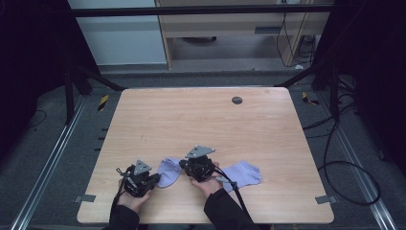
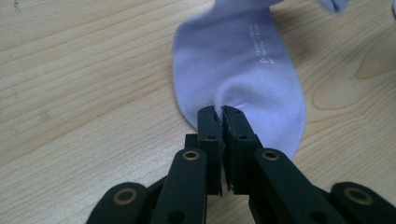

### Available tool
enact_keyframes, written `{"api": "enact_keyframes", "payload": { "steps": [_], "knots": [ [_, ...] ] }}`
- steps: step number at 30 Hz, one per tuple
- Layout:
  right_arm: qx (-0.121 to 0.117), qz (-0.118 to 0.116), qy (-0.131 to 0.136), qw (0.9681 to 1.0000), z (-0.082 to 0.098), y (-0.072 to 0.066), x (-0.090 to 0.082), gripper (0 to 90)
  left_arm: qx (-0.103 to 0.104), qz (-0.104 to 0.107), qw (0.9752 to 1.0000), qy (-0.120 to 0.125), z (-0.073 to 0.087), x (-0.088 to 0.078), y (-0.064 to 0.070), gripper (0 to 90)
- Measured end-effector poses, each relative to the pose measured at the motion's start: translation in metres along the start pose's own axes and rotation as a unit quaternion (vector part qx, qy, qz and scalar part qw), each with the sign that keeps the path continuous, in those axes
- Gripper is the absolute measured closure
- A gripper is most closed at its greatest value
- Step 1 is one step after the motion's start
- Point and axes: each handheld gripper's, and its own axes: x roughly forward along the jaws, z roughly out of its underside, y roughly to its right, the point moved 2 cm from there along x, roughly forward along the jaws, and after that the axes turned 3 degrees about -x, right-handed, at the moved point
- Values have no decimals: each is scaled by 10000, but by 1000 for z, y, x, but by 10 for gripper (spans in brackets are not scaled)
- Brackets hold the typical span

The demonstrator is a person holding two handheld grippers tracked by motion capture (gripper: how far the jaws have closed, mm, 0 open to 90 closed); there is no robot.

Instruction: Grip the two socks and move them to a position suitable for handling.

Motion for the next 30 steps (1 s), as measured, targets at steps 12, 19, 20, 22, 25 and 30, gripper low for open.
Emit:
{"api": "enact_keyframes", "payload": {
  "steps": [12,19,20,22,25,30],
  "knots": [
    [226,551,13,9982,-16,23,25,866,56,20,10000,-12,0,0,0,859],
    [129,888,-83,9959,-24,34,36,766,-9,-26,10000,60,-1,-2,-1,778],
    [72,941,-65,9955,-25,35,36,744,-34,-19,9999,110,-1,-4,-1,752],
    [46,984,-50,9951,-28,38,33,710,-15,-60,9997,248,-2,-10,-1,682],
    [64,1001,-61,9949,-29,44,27,688,-152,-91,9992,351,-2,-15,-2,634],
    [74,916,-349,9952,-20,52,26,686,-330,-134,9991,217,1,-13,-4,640]
  ]
}}
